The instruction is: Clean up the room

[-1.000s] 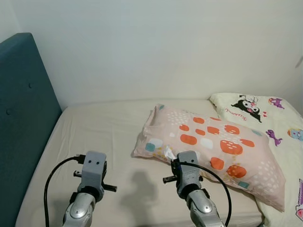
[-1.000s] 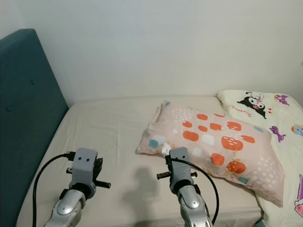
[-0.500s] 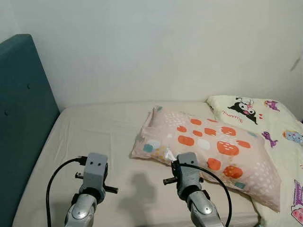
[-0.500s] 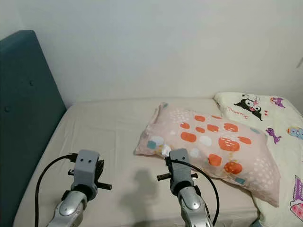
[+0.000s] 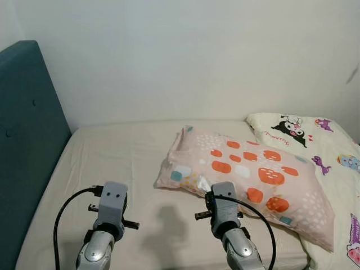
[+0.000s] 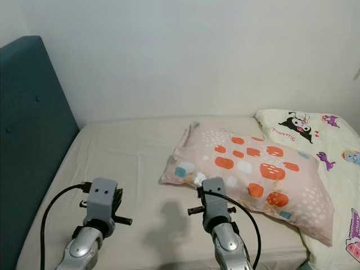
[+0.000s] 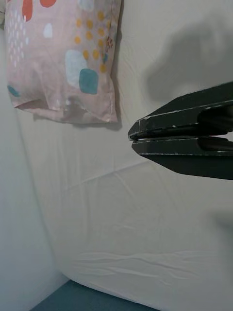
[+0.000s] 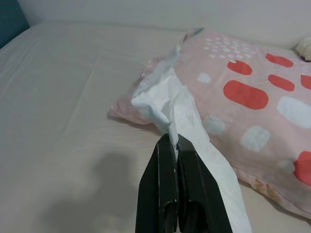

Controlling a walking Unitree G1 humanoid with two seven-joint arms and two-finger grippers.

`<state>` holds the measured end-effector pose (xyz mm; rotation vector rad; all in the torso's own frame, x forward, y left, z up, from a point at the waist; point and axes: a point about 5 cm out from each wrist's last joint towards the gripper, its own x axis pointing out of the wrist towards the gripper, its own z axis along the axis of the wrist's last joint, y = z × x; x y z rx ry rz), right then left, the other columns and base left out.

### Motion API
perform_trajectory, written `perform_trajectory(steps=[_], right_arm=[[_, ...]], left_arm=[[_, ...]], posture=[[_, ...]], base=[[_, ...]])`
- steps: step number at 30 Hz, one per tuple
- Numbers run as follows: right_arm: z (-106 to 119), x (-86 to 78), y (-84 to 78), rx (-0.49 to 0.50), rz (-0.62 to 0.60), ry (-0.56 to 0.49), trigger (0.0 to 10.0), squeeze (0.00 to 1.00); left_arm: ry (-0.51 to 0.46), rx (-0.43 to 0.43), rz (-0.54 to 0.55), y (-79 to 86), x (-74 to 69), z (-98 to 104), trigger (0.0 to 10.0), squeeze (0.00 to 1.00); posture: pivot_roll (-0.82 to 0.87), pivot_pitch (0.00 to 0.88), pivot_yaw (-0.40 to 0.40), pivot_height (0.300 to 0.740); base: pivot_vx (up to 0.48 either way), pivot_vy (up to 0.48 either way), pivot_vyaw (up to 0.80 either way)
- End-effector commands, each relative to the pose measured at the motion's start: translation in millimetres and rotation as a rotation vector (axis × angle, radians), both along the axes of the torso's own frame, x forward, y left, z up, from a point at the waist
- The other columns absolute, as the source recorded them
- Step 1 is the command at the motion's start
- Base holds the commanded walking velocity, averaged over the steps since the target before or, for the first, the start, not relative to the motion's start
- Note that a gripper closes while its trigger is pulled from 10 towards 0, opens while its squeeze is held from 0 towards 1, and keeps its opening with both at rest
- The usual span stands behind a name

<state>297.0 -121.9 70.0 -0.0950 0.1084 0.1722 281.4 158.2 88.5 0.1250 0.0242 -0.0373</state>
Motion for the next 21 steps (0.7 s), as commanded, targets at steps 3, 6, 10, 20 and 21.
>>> perform_trajectory(steps=[3, 6, 10, 20, 21], right_arm=[[-12.4, -5.0, -3.9, -0.013, -0.012, 0.041, 10.0, 0.0], [-12.9, -5.1, -3.4, -0.012, -0.01, 0.045, 10.0, 0.0], [-13.6, -5.3, -2.1, -0.004, -0.008, 0.053, 10.0, 0.0], [-13.2, -4.3, -1.8, -0.005, -0.009, 0.048, 10.0, 0.0], [-13.2, -4.3, -1.8, -0.005, -0.009, 0.048, 10.0, 0.0]], left_arm=[[0.039, 0.002, 0.005, 0.7, -6.2, -10.9, 10.0, 0.0], [0.044, 0.002, 0.008, 1.8, -7.3, -12.3, 10.0, 0.0], [0.05, 0.001, 0.009, 2.5, -8.8, -13.9, 10.0, 0.0], [0.039, -0.003, -0.007, -5.3, -5.8, -11.7, 10.0, 0.0], [0.039, -0.003, -0.007, -5.3, -5.8, -11.7, 10.0, 0.0]], posture=[[0.03, 0.113, -0.077, 0.74], [0.02, 0.116, -0.077, 0.74], [0.03, 0.121, -0.074, 0.74], [0.02, 0.124, -0.073, 0.74], [0.02, 0.124, -0.073, 0.74]], base=[[0.0, 0.0, 0.0], [0.0, 0.0, 0.0], [0.0, 0.0, 0.0], [0.0, 0.0, 0.0], [0.0, 0.0, 0.0]])
